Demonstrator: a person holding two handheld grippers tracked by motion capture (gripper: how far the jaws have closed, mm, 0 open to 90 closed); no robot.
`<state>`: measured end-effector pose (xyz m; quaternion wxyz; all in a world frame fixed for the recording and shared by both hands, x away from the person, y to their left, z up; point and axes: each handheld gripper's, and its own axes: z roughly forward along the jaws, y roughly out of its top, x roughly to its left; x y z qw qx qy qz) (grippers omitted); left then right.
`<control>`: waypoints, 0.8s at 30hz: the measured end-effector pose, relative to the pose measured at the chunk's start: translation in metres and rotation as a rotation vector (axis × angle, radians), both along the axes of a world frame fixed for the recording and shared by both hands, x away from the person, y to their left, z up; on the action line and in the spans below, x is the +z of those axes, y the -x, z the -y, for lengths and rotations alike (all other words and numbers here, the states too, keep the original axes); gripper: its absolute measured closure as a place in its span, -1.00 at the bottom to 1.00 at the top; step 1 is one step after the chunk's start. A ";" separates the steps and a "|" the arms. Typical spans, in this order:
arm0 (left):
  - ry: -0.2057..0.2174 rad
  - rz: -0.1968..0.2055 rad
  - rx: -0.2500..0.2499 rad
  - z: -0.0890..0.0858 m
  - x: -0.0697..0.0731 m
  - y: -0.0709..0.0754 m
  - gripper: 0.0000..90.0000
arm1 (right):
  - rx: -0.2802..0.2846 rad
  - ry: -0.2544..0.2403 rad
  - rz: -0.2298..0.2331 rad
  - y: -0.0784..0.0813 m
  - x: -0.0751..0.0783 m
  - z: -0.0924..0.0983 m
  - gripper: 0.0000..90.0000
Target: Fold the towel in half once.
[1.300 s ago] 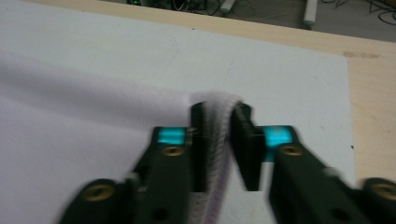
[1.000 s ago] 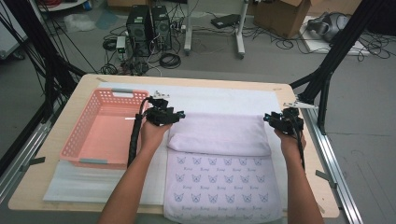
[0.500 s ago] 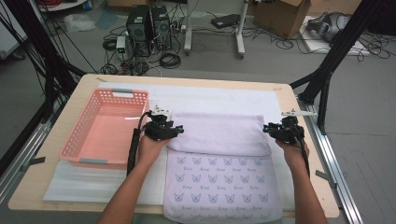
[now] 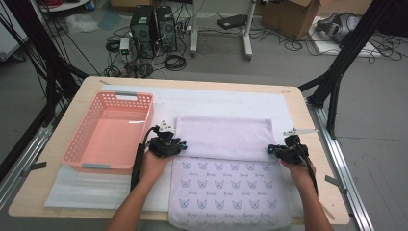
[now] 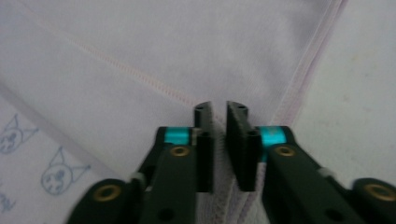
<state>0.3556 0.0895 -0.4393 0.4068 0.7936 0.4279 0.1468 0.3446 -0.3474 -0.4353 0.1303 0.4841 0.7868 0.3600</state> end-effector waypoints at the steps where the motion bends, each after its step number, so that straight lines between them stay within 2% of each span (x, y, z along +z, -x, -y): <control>1: -0.001 0.011 -0.002 0.001 0.002 0.002 0.81 | 0.000 0.000 0.014 0.002 0.001 0.001 0.95; 2: -0.010 0.021 -0.008 0.001 0.003 0.004 0.84 | -0.002 0.002 0.027 0.004 0.001 0.001 0.96; 5: 0.004 0.053 -0.004 -0.001 0.003 0.011 0.88 | 0.003 -0.006 0.059 0.009 0.003 0.002 0.96; 7: 0.032 0.059 -0.010 -0.003 0.003 0.016 0.88 | 0.001 -0.017 0.079 0.014 0.005 0.002 0.96; 10: 0.090 0.102 -0.010 -0.009 0.005 0.030 0.83 | -0.001 -0.044 0.116 0.026 0.008 0.005 0.96; 13: 0.117 0.107 -0.028 -0.014 0.004 0.040 0.79 | 0.001 -0.066 0.157 0.040 0.009 0.008 0.96; 15: 0.108 0.100 -0.041 -0.016 0.001 0.045 0.82 | -0.004 -0.093 0.170 0.049 0.009 0.009 0.96; 16: 0.108 0.101 -0.045 -0.016 0.000 0.047 0.85 | 0.001 -0.091 0.187 0.054 0.009 0.009 0.96; 21: 0.137 0.114 -0.067 -0.016 -0.001 0.058 0.86 | -0.011 -0.087 0.198 0.071 0.005 0.011 0.96; 24: 0.144 0.138 -0.082 -0.017 0.003 0.067 0.85 | -0.027 -0.106 0.190 0.081 0.002 0.013 0.96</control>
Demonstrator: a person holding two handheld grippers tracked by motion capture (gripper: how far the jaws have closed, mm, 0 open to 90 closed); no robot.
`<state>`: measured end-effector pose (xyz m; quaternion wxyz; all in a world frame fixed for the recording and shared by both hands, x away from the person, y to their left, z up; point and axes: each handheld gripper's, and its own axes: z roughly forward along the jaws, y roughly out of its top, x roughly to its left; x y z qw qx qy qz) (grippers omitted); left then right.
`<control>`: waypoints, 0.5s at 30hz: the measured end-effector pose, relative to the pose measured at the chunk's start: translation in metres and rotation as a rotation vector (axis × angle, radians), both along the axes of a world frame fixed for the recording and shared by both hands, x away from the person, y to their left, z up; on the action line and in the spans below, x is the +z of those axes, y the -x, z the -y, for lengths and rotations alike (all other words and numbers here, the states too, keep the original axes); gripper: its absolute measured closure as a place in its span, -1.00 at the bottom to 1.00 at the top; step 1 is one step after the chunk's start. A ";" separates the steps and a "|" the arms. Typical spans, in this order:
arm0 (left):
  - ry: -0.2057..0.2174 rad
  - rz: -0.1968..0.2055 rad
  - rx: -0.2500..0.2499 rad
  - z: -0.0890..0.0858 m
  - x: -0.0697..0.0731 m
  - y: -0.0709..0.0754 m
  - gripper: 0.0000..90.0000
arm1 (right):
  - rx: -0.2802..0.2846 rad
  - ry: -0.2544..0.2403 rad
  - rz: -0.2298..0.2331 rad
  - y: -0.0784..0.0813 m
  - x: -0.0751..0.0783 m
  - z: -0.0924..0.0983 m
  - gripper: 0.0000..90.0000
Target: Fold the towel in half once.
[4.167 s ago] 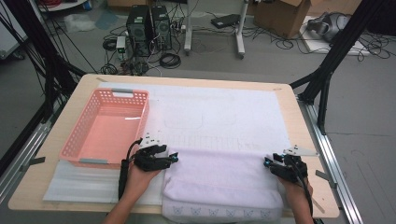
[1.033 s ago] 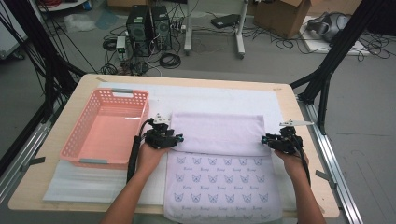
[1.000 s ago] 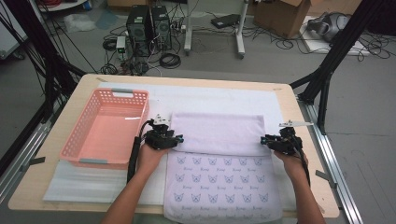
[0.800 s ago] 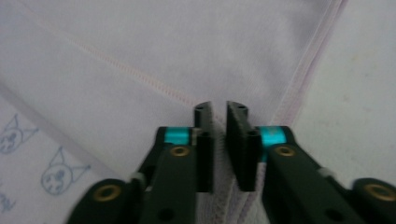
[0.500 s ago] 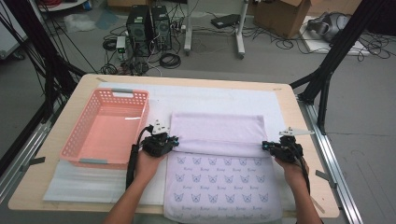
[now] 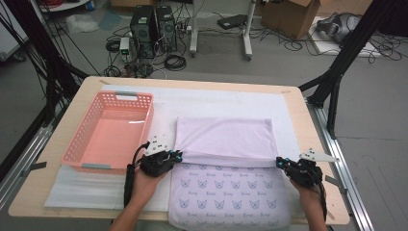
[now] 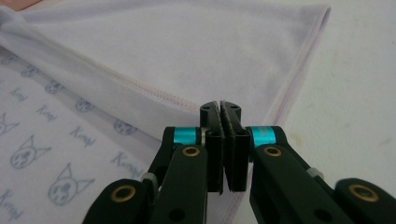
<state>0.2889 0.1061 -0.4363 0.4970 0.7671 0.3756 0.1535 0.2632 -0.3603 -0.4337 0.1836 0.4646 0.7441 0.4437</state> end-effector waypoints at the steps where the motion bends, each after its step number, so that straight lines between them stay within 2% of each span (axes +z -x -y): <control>1: 0.006 0.010 -0.006 0.000 0.001 0.003 0.84 | 0.001 0.003 0.005 0.003 -0.001 0.000 0.96; 4: 0.008 0.035 -0.011 -0.001 0.003 0.011 0.84 | 0.001 0.007 0.011 0.009 0.000 -0.002 0.96; 15: 0.038 0.038 -0.001 -0.004 0.004 0.028 0.88 | 0.000 -0.006 0.028 0.025 0.004 0.000 0.96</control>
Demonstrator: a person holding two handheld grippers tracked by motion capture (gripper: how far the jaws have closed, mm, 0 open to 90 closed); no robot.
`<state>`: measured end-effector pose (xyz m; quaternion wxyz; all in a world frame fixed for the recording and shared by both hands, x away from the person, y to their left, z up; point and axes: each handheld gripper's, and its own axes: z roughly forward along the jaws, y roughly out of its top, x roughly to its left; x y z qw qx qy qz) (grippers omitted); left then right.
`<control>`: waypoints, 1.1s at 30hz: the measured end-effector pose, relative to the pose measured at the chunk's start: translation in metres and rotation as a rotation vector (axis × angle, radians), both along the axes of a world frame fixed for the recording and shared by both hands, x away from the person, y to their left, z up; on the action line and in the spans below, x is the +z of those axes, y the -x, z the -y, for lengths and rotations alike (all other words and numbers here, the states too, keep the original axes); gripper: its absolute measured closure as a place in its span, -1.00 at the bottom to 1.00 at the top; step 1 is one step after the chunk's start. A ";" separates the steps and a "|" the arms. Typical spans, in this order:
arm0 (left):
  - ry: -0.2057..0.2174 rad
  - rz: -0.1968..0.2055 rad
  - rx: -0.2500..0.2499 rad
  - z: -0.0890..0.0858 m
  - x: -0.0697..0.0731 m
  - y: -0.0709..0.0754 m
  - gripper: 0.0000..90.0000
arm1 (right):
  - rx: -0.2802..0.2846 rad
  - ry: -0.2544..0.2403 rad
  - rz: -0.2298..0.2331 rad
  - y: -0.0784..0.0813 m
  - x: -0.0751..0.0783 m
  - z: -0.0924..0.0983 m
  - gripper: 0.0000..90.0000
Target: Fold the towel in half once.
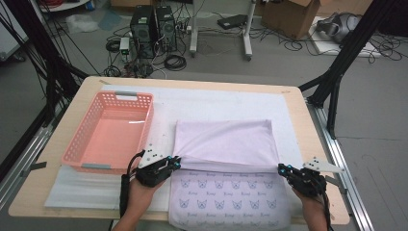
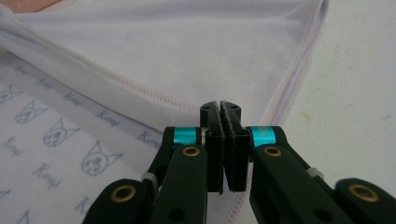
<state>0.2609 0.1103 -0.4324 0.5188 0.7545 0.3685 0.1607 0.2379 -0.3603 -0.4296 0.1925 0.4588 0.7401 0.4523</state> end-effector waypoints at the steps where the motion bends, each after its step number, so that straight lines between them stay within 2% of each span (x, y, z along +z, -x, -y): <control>1: -0.001 -0.002 0.000 0.000 0.000 0.003 0.88 | -0.002 -0.003 0.001 0.002 0.000 0.000 0.96; 8: 0.020 0.003 -0.002 -0.005 0.001 0.027 0.88 | -0.006 0.007 0.006 0.026 0.001 -0.004 0.96; 16: 0.017 0.019 -0.017 -0.010 0.005 0.061 0.88 | -0.018 0.006 0.009 0.060 0.003 -0.007 0.96; 24: 0.025 0.022 -0.034 -0.010 0.009 0.086 0.89 | -0.017 0.012 0.012 0.086 0.004 -0.007 0.96; 30: 0.018 0.015 -0.049 -0.007 0.006 0.094 0.89 | -0.014 0.027 -0.001 0.100 0.001 -0.003 0.96; 33: 0.029 0.010 -0.055 -0.008 0.007 0.099 0.89 | -0.009 0.029 -0.006 0.105 0.001 -0.002 0.96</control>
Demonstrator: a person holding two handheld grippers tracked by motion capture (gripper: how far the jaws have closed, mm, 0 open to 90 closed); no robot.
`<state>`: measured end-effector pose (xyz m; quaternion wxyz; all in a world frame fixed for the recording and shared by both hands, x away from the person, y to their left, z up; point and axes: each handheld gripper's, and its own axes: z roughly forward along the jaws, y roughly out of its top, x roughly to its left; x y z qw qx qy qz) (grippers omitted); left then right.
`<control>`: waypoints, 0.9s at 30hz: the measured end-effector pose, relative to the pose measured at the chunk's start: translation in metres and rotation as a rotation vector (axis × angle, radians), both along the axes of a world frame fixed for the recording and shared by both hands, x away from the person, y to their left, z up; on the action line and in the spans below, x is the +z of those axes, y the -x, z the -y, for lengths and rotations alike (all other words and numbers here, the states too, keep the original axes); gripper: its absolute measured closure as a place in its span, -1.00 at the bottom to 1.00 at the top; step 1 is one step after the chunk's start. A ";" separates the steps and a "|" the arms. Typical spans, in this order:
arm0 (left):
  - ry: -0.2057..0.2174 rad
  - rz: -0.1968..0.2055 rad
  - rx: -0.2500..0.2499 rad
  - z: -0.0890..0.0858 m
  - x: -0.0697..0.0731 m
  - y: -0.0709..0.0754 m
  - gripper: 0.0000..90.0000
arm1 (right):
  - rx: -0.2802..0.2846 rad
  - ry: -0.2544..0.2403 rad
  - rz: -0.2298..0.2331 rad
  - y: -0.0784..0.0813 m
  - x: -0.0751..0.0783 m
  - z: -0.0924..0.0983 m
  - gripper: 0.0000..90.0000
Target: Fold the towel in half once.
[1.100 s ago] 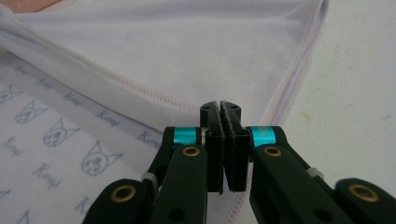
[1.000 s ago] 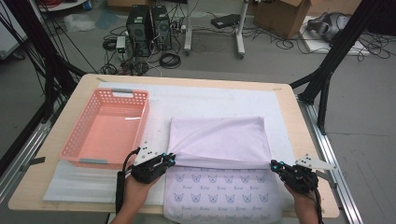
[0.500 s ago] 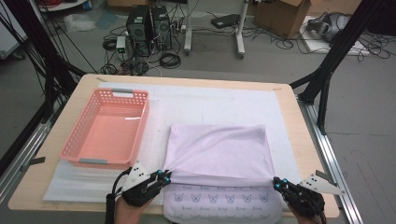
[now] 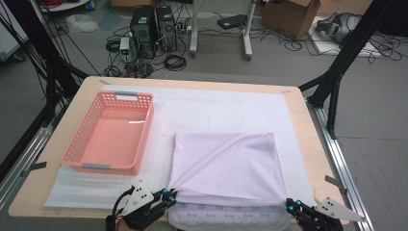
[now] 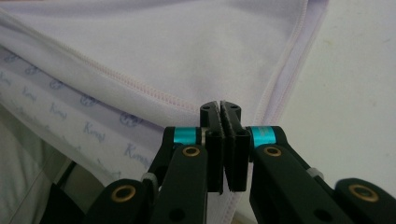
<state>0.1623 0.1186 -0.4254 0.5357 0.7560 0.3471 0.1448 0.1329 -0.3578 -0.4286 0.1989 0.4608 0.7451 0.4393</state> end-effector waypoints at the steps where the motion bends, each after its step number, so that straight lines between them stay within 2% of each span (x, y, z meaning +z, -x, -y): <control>1: 0.002 0.002 -0.001 -0.001 0.000 0.002 0.89 | 0.003 -0.001 0.007 0.002 0.002 0.000 0.96; 6: 0.008 -0.001 -0.025 -0.002 0.000 0.014 0.89 | 0.006 0.009 0.026 0.020 0.011 0.000 0.96; 9: 0.010 -0.012 -0.036 -0.001 -0.001 0.019 0.88 | 0.011 0.017 0.023 0.030 0.013 0.001 0.96; 11: 0.021 -0.028 -0.026 0.000 -0.002 0.020 0.82 | 0.016 0.021 0.010 0.035 0.014 0.002 0.96; 14: 0.058 -0.025 -0.002 -0.003 0.002 0.017 0.40 | 0.026 0.057 -0.011 0.044 0.013 0.002 0.93; 15: 0.070 -0.018 0.009 -0.005 0.003 0.015 0.23 | 0.028 0.061 -0.015 0.045 0.012 0.004 0.84; 16: 0.079 -0.003 0.025 -0.008 0.005 0.014 0.12 | 0.008 0.060 -0.006 0.046 0.012 0.005 0.63; 17: 0.087 0.011 0.035 -0.010 0.007 0.012 0.04 | -0.018 0.043 0.007 0.045 0.014 0.008 0.51; 19: 0.094 0.036 0.055 -0.017 0.011 0.010 -0.04 | -0.049 0.019 0.037 0.040 0.019 0.012 0.50; 22: 0.098 0.053 0.083 -0.024 0.018 0.002 -0.11 | -0.072 0.033 0.059 0.025 0.021 0.011 0.49; 24: 0.105 0.062 0.094 -0.026 0.021 -0.003 -0.12 | -0.083 0.044 0.042 0.011 0.017 0.007 0.48; 27: 0.089 0.049 0.105 -0.025 0.023 -0.018 -0.13 | -0.093 0.053 0.025 -0.011 0.011 0.001 0.48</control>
